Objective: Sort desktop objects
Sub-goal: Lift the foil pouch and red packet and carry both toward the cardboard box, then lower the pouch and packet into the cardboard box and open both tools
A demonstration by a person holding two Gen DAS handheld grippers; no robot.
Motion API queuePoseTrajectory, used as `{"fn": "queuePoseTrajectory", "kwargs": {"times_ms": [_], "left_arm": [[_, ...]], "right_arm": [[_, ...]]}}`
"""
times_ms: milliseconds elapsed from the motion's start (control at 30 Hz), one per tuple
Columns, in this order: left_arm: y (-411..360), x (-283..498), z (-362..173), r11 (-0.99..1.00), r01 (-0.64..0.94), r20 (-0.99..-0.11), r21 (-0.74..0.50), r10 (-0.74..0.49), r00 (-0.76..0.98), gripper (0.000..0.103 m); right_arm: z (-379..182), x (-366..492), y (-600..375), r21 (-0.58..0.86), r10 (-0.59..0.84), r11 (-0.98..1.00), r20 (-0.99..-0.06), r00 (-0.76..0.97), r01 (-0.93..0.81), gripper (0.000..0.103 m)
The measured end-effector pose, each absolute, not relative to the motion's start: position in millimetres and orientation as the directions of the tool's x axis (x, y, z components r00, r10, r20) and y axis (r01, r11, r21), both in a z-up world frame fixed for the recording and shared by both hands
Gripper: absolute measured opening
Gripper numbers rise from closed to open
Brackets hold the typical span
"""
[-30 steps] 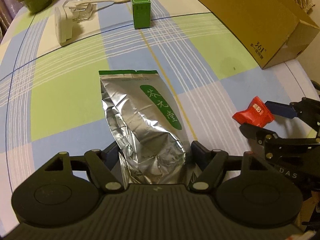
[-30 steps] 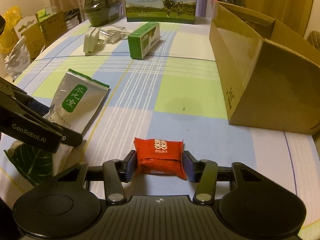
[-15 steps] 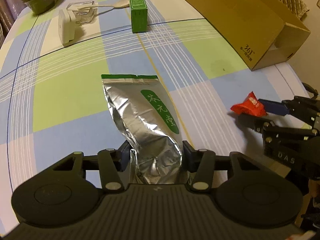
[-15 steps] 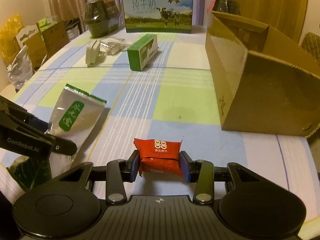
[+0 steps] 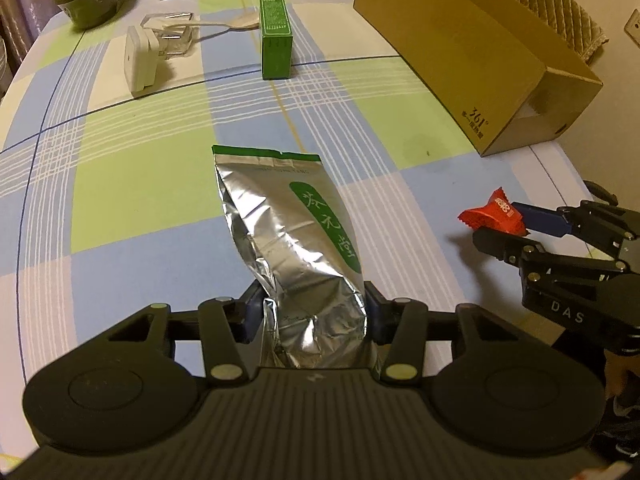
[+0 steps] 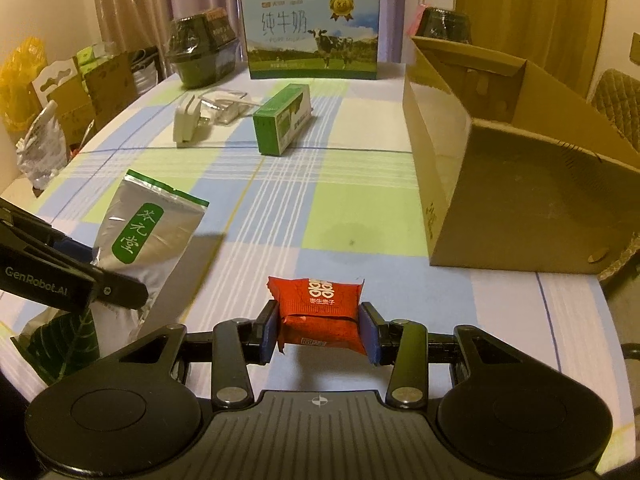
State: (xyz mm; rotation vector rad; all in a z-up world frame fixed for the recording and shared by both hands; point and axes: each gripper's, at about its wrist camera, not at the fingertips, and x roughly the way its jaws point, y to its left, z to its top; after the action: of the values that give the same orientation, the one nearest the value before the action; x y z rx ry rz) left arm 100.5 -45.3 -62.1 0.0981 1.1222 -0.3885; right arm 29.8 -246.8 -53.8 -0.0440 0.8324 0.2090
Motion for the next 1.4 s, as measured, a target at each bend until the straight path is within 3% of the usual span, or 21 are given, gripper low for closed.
{"fn": "queuePoseTrajectory", "kwargs": {"times_ms": [900, 1400], "left_arm": [[-83, 86, -9, 0.904, 0.401, -0.828, -0.148, -0.335, 0.449, 0.044], [-148, 111, 38, 0.849, 0.487, -0.761, -0.205, -0.451, 0.466, 0.044]], "right_arm": [[-3, 11, -281, 0.039, 0.114, 0.992, -0.654, 0.748, -0.117, 0.039], [54, 30, -347, 0.018, 0.041, 0.999, -0.559, 0.828, -0.037, 0.039]]}}
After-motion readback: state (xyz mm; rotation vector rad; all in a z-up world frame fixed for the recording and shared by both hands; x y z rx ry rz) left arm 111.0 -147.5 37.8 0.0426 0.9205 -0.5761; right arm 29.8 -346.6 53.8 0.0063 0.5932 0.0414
